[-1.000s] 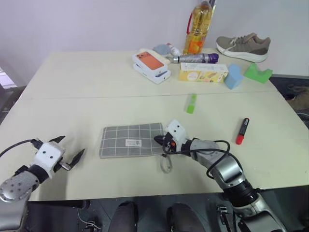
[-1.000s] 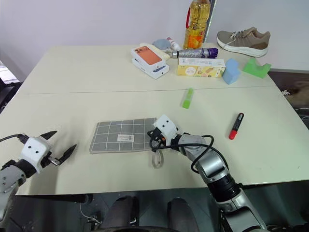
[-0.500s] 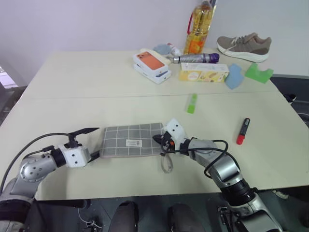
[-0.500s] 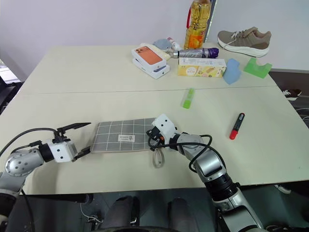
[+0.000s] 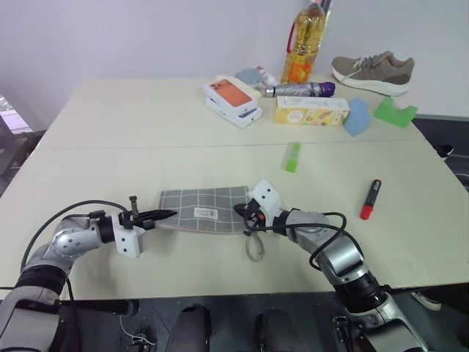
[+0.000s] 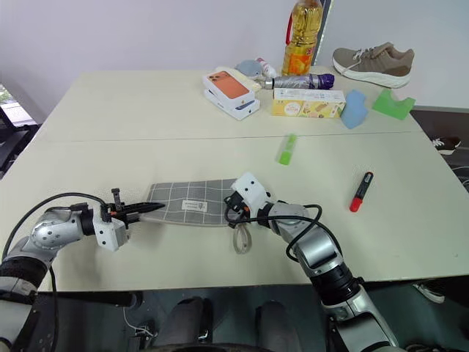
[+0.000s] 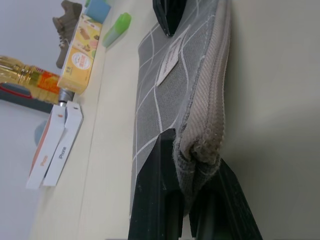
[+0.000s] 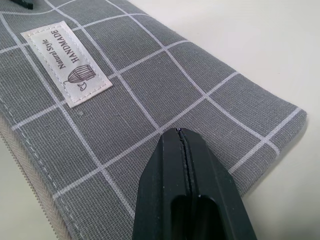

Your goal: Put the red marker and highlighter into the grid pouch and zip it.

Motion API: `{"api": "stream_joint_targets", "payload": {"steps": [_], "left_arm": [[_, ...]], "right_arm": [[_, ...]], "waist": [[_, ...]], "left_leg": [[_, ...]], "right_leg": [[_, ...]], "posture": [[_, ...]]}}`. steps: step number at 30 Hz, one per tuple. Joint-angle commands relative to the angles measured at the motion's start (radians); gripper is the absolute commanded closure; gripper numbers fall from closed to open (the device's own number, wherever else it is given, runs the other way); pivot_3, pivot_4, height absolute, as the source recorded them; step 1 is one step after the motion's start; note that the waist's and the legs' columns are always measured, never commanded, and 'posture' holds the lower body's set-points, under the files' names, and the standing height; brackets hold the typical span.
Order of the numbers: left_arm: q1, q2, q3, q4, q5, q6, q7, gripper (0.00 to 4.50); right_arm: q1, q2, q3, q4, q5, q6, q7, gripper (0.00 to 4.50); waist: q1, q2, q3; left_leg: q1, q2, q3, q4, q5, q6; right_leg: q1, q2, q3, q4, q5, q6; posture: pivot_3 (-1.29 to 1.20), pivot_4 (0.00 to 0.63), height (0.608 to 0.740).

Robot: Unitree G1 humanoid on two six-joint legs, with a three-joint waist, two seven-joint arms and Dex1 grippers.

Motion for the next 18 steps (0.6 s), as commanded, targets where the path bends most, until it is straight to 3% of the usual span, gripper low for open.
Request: {"api": "stream_joint_targets", "payload": {"steps": [1,4,11,18], "left_arm": [[0.023,-0.031,-0.022,-0.07,-0.143,0.149,-0.054,4.49],[0.077,-0.057,0.014,-0.285,-0.307,0.492,-0.08,4.5],[0.175,-0.1,0.07,-0.659,-0.359,0.956,0.024,4.5],[0.248,-0.193,0.088,-0.831,-0.302,1.111,0.133,4.5]], "right_arm": [[-0.038,-0.021,-0.086,-0.026,0.0,-0.019,-0.016,4.5],[-0.094,-0.103,-0.169,-0.032,0.022,-0.013,0.03,3.54],[-0.137,-0.231,-0.307,-0.08,0.102,0.037,0.114,0.21],[-0.112,-0.205,-0.317,-0.128,0.188,0.145,0.106,0.21]], "waist": [[-0.001,0.0,0.0],[-0.004,0.001,0.002],[-0.008,0.0,0.003],[-0.01,0.0,0.004]], "left_leg": [[0.0,0.0,0.0,0.001,0.0,0.0],[-0.001,-0.001,0.001,0.002,0.0,0.0],[-0.002,0.001,-0.001,-0.002,0.0,0.0],[-0.002,0.001,0.0,-0.002,0.0,0.0]], "right_leg": [[0.0,0.0,0.0,0.0,0.0,0.0],[0.0,-0.001,0.001,0.0,0.001,0.002],[-0.002,0.001,0.002,0.0,0.001,0.002],[-0.003,0.001,0.004,-0.001,0.001,0.002]], "posture": [[0.0,0.15,0.74],[0.0,0.15,0.74],[0.0,0.15,0.74],[0.0,0.15,0.74]]}}
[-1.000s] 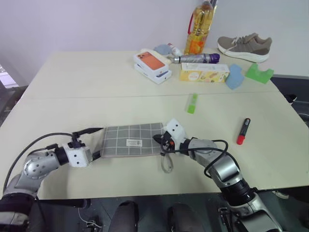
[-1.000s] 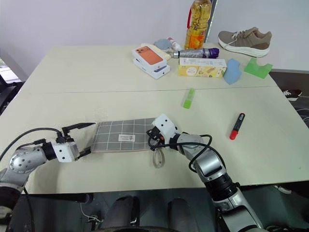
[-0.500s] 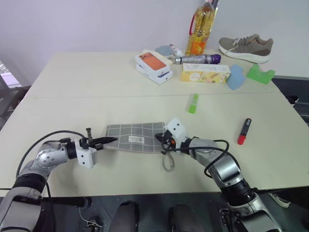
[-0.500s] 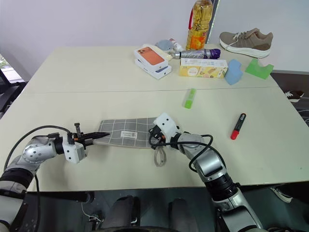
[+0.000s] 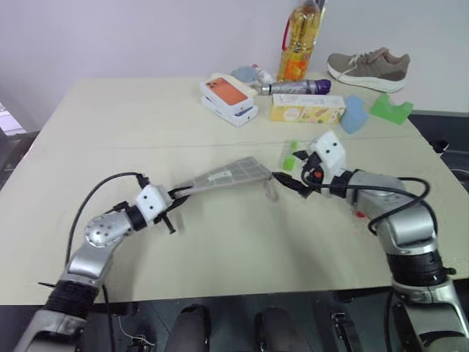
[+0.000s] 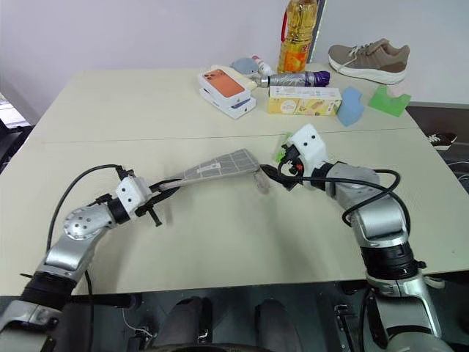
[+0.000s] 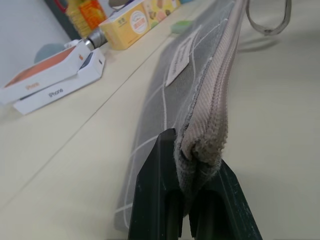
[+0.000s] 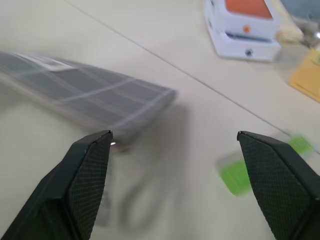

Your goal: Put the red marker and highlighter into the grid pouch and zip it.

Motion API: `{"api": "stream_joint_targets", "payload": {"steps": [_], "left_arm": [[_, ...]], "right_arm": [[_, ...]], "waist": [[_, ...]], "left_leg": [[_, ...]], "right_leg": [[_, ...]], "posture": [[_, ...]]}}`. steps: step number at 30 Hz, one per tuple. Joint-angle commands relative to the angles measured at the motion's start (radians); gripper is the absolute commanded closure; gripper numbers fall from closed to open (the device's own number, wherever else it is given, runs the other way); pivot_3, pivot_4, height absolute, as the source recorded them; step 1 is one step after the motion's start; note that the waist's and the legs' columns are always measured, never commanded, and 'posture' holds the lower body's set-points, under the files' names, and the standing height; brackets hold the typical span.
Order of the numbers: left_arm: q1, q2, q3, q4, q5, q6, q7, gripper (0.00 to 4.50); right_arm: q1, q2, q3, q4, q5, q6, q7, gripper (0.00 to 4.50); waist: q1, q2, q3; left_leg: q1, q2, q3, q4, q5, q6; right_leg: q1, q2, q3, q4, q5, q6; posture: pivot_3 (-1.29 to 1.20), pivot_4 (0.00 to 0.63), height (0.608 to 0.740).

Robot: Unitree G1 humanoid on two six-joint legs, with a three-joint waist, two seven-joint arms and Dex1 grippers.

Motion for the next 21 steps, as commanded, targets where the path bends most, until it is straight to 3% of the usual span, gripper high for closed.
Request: {"api": "stream_joint_targets", "payload": {"steps": [1,13,16,21], "left_arm": [[0.024,-0.028,0.028,-0.089,0.029,0.043,0.048,4.5],[0.027,-0.108,0.038,-0.112,0.09,0.078,0.088,4.5],[0.027,-0.112,0.031,-0.117,0.103,0.074,0.078,4.5],[0.027,-0.119,0.036,-0.117,0.109,0.081,0.076,4.5]], "right_arm": [[0.006,0.056,0.007,-0.024,0.02,0.054,-0.056,0.21],[0.035,0.116,0.016,-0.006,0.017,0.091,-0.135,0.21],[0.039,0.119,0.018,-0.006,0.016,0.073,-0.136,0.94],[0.031,0.131,0.02,-0.015,0.017,0.074,-0.15,3.59]], "waist": [[0.001,0.0,0.0],[0.006,0.0,0.0],[0.004,0.0,0.0],[0.005,0.0,0.0]], "left_leg": [[0.0,0.0,0.0,0.0,0.0,0.0],[0.0,-0.001,0.0,0.001,0.0,0.0],[0.0,-0.001,0.0,0.001,0.0,0.0],[0.0,-0.001,0.0,0.001,0.0,0.0]], "right_leg": [[0.0,0.0,0.0,0.0,0.0,0.0],[0.001,-0.001,0.0,-0.001,0.0,0.0],[0.001,-0.001,0.0,-0.001,0.0,0.0],[0.0,-0.001,0.0,-0.001,0.0,0.0]], "posture": [[0.0,0.15,0.74],[0.0,0.15,0.74],[0.0,0.15,0.74],[0.0,0.15,0.74]]}}
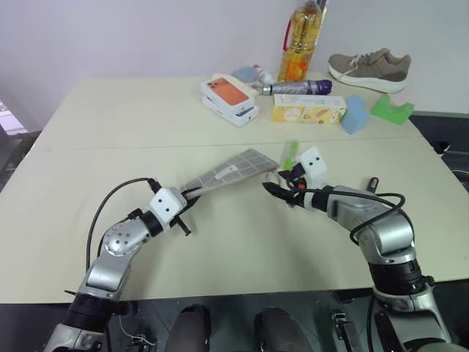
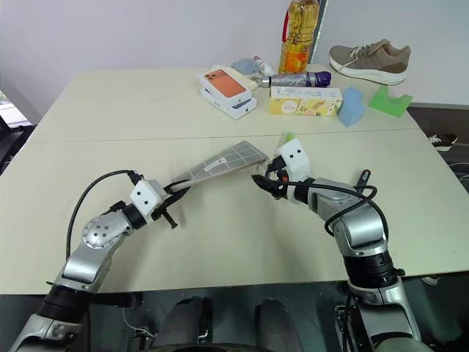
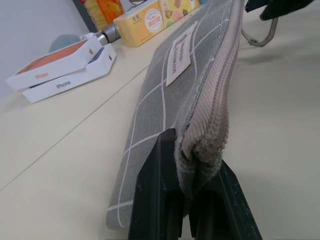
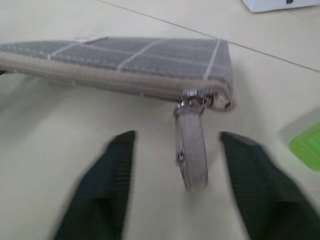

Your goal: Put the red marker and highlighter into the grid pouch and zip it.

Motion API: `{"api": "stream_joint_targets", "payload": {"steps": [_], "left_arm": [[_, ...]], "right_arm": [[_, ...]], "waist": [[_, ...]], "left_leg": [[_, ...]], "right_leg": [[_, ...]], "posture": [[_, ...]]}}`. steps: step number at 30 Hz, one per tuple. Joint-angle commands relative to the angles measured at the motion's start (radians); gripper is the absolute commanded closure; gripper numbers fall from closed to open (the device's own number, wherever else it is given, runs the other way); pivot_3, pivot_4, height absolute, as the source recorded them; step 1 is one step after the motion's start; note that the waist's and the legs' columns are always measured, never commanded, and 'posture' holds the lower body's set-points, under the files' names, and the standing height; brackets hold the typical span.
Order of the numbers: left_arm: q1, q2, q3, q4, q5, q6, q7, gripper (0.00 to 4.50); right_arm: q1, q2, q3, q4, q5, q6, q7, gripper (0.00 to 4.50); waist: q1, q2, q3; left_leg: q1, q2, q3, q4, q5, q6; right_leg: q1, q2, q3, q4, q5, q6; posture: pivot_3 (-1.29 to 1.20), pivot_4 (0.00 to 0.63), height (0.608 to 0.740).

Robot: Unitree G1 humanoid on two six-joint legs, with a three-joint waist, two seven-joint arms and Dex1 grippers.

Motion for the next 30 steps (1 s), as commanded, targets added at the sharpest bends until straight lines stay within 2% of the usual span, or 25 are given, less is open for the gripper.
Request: {"api": "stream_joint_targets", "payload": {"steps": [1,2,9,13,18,23,27,30], "left_arm": [[-0.009,-0.003,0.016,-0.03,0.005,0.0,0.0,4.5],[-0.01,-0.004,0.017,-0.031,0.007,0.001,0.001,4.5],[-0.032,-0.04,-0.012,-0.034,0.052,0.029,0.026,4.5],[-0.061,-0.099,-0.045,-0.039,0.086,0.068,0.054,4.5],[-0.087,-0.164,-0.078,-0.043,0.113,0.109,0.082,4.5],[-0.116,-0.22,-0.081,-0.032,0.126,0.147,0.128,4.5],[-0.128,-0.244,-0.07,-0.03,0.138,0.165,0.163,4.5],[-0.124,-0.226,-0.06,-0.032,0.146,0.165,0.166,4.5]], "right_arm": [[-0.013,0.007,-0.008,-0.036,0.008,-0.012,-0.009,4.05],[-0.014,0.008,0.001,-0.045,0.007,-0.009,-0.01,4.45],[-0.039,0.002,0.141,-0.146,-0.026,0.021,-0.008,4.45],[-0.083,0.018,0.273,-0.197,-0.057,0.031,0.004,4.45],[-0.141,0.058,0.374,-0.21,-0.072,0.035,0.019,4.45],[-0.168,0.065,0.417,-0.218,-0.083,0.029,0.044,4.45],[-0.169,0.038,0.397,-0.216,-0.08,0.017,0.072,4.45],[-0.149,-0.018,0.34,-0.247,-0.053,0.018,0.114,3.61]], "waist": [[0.0,0.0,0.0],[0.0,0.0,0.0],[0.0,0.0,0.0],[0.001,0.0,0.0],[0.001,-0.001,0.0],[0.002,-0.001,0.0],[0.002,-0.001,0.0],[0.002,-0.001,0.0]], "left_leg": [[0.0,0.0,0.0,0.0,0.0,0.0],[0.0,0.0,0.0,0.0,0.0,0.0],[0.0,0.0,0.0,0.0,0.0,0.0],[0.0,0.0,0.0,0.0,0.0,0.0],[-0.001,0.0,0.0,0.0,0.0,0.0],[-0.001,0.0,-0.001,0.0,0.0,0.0],[-0.001,-0.001,-0.001,0.001,0.0,0.0],[-0.001,-0.001,-0.001,0.001,0.0,0.0]], "right_leg": [[0.0,0.0,0.0,0.0,0.0,0.0],[0.0,0.0,0.0,0.0,0.0,0.0],[0.0,0.0,0.0,0.0,0.0,0.0],[0.0,0.0,0.0,0.0,0.0,0.0],[0.0,0.0,0.0,0.0,0.0,0.0],[0.0,0.0,0.0,0.0,0.0,0.0],[0.0,0.0,0.0,0.0,0.0,0.0],[0.0,0.0,-0.001,0.0,0.0,0.0]], "posture": [[0.0,0.15,0.74],[0.0,0.15,0.74],[0.0,0.15,0.74],[0.0,0.15,0.74],[0.0,0.15,0.74],[0.0,0.15,0.74],[0.0,0.15,0.74],[0.0,0.15,0.74]]}}
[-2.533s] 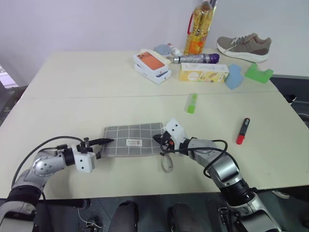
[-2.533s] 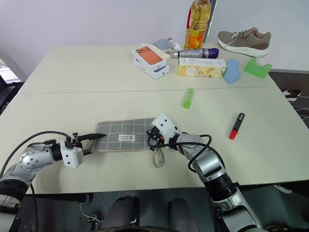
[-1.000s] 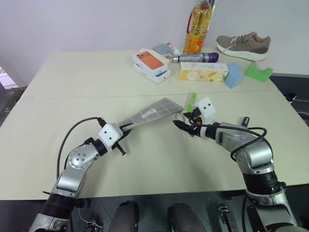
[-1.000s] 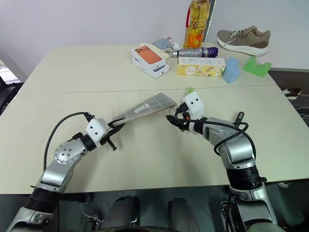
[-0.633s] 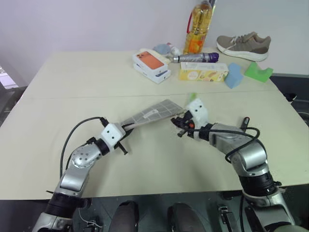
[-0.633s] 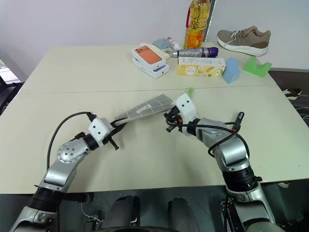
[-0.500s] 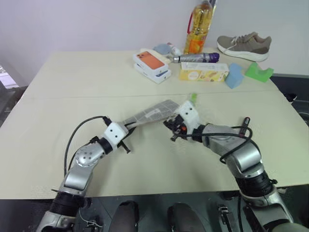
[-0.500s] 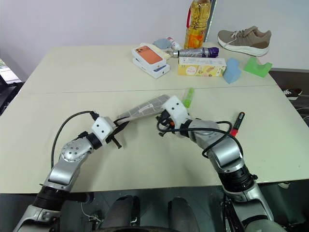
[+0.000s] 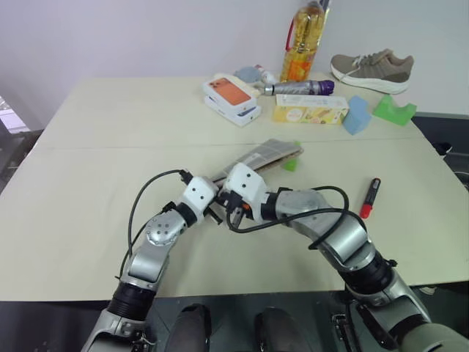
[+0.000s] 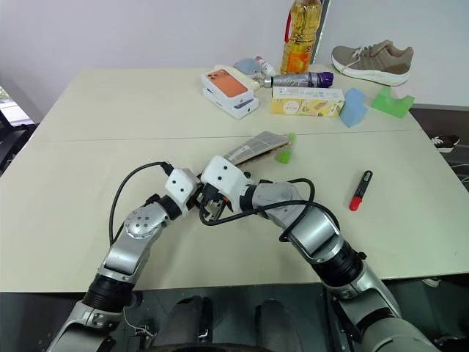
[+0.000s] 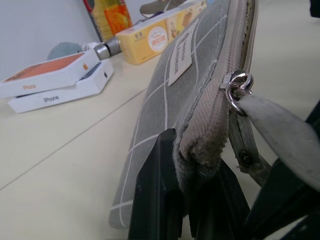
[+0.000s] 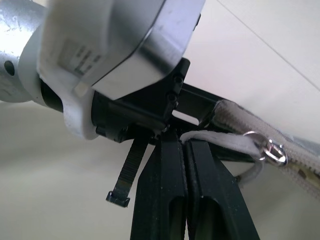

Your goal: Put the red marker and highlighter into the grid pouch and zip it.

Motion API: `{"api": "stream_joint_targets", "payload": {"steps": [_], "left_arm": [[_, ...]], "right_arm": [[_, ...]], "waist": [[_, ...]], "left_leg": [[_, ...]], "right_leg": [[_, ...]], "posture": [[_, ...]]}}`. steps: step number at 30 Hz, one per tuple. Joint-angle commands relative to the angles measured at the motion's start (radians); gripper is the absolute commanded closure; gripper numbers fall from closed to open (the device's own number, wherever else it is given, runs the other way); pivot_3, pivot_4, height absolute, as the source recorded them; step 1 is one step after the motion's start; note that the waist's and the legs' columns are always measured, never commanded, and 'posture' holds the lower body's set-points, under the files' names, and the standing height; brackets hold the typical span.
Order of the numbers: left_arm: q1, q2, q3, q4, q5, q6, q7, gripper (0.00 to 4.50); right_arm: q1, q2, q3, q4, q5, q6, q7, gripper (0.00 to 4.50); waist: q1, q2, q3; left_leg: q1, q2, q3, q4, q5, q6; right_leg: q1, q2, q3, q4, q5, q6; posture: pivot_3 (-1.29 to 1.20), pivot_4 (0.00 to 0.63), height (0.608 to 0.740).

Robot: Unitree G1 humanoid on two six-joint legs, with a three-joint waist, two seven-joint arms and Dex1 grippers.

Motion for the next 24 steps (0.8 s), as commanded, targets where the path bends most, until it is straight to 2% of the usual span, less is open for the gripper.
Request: {"api": "stream_joint_targets", "payload": {"steps": [1,5,8,11,15,20,24], "left_arm": [[-0.005,0.024,0.024,-0.023,0.015,-0.008,0.01,4.5],[0.006,0.073,0.076,-0.025,0.016,-0.007,0.023,4.5],[0.007,0.106,0.116,-0.02,0.018,-0.006,0.041,4.5],[0.005,0.123,0.138,-0.014,0.035,0.001,0.073,4.5],[0.002,0.115,0.143,-0.003,0.066,0.02,0.121,4.5],[0.007,0.091,0.126,-0.007,0.085,0.037,0.143,4.5],[0.016,0.071,0.114,-0.017,0.094,0.043,0.153,4.5]], "right_arm": [[0.014,-0.063,-0.088,-0.087,0.036,-0.029,0.056,3.11],[0.037,-0.124,-0.264,-0.058,0.071,-0.006,0.047,1.31],[0.042,-0.147,-0.38,0.031,0.078,0.0,0.019,1.31],[0.016,-0.113,-0.465,0.184,0.075,0.019,-0.055,1.31],[-0.027,-0.044,-0.454,0.38,-0.016,-0.058,-0.191,0.03],[-0.08,0.068,-0.454,0.556,-0.112,-0.145,-0.365,0.03],[-0.136,0.147,-0.506,0.711,-0.119,-0.204,-0.46,0.03]], "waist": [[0.0,0.0,0.0],[-0.002,0.0,0.0],[-0.001,0.0,0.0],[0.0,0.0,0.0],[-0.003,0.0,0.0],[-0.003,0.0,0.0],[-0.003,0.0,0.0]], "left_leg": [[0.0,0.0,0.0,0.0,0.0,0.0],[0.0,0.0,0.0,0.0,0.0,0.0],[0.0,0.0,0.0,0.0,0.0,0.0],[0.0,0.0,0.0,0.0,0.0,0.0],[0.0,0.0,0.001,-0.001,0.0,0.0],[-0.002,0.001,0.003,-0.002,0.0,0.0],[-0.002,0.001,0.004,-0.002,0.001,-0.001]], "right_leg": [[0.0,0.0,0.0,0.0,0.0,0.0],[0.0,0.0,0.0,-0.001,0.0,0.0],[0.0,0.0,0.0,0.0,0.0,0.0],[0.0,0.0,0.0,-0.001,0.0,0.0],[0.0,0.0,0.001,-0.001,0.0,0.0],[-0.004,0.0,0.002,0.0,0.0,0.0],[-0.005,0.0,0.002,0.0,0.0,0.0]], "posture": [[0.0,0.15,0.74],[0.0,0.15,0.74],[0.0,0.15,0.74],[0.0,0.15,0.74],[0.0,0.15,0.74],[0.0,0.15,0.74],[0.0,0.15,0.74]]}}
